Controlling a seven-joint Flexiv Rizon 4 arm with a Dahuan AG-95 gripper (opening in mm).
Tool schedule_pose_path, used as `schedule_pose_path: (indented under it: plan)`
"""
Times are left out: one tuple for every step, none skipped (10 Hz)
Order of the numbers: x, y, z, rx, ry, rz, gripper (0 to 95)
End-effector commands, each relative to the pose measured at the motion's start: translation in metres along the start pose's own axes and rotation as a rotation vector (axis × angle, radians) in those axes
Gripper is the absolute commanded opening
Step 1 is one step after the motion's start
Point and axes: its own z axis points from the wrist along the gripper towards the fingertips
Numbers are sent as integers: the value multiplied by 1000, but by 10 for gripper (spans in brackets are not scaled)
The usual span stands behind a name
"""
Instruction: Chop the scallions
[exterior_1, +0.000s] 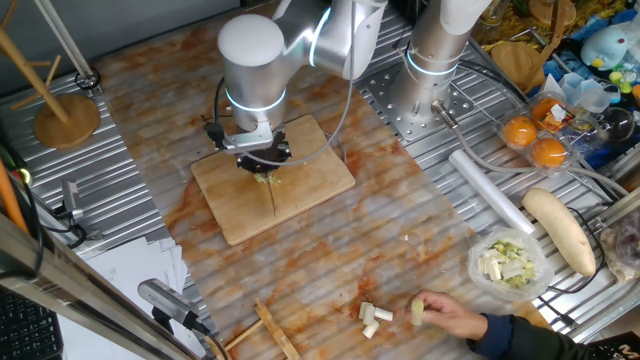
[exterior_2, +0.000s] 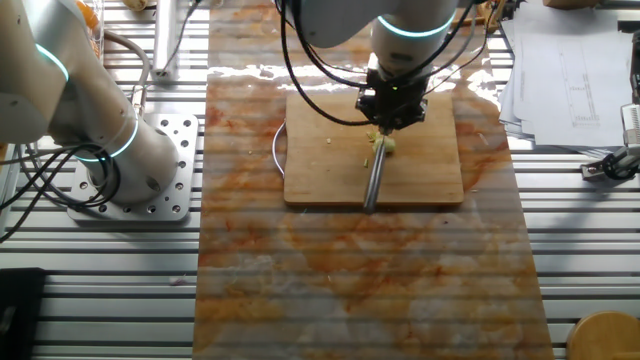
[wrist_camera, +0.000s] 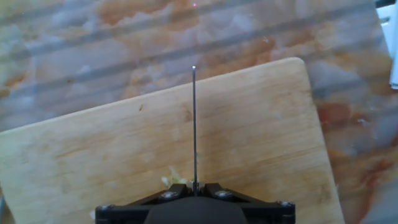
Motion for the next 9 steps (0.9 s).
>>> schedule_pose_path:
  plan:
    - [2,-3,-1,18,9,-13,0]
    - [4,-5,-1,19,14,-18,0]
    - [7,-7,1,21,13,-30,0]
    - [9,-8,3,20,7,-34,0]
    - [9,-8,3,20,7,-34,0]
    - [9,-8,3,18,4,-37,0]
    - [9,-8,4,20,5,-37,0]
    - [9,-9,7,25,0,-34,0]
    - [9,-10,8,30,0,-33,0]
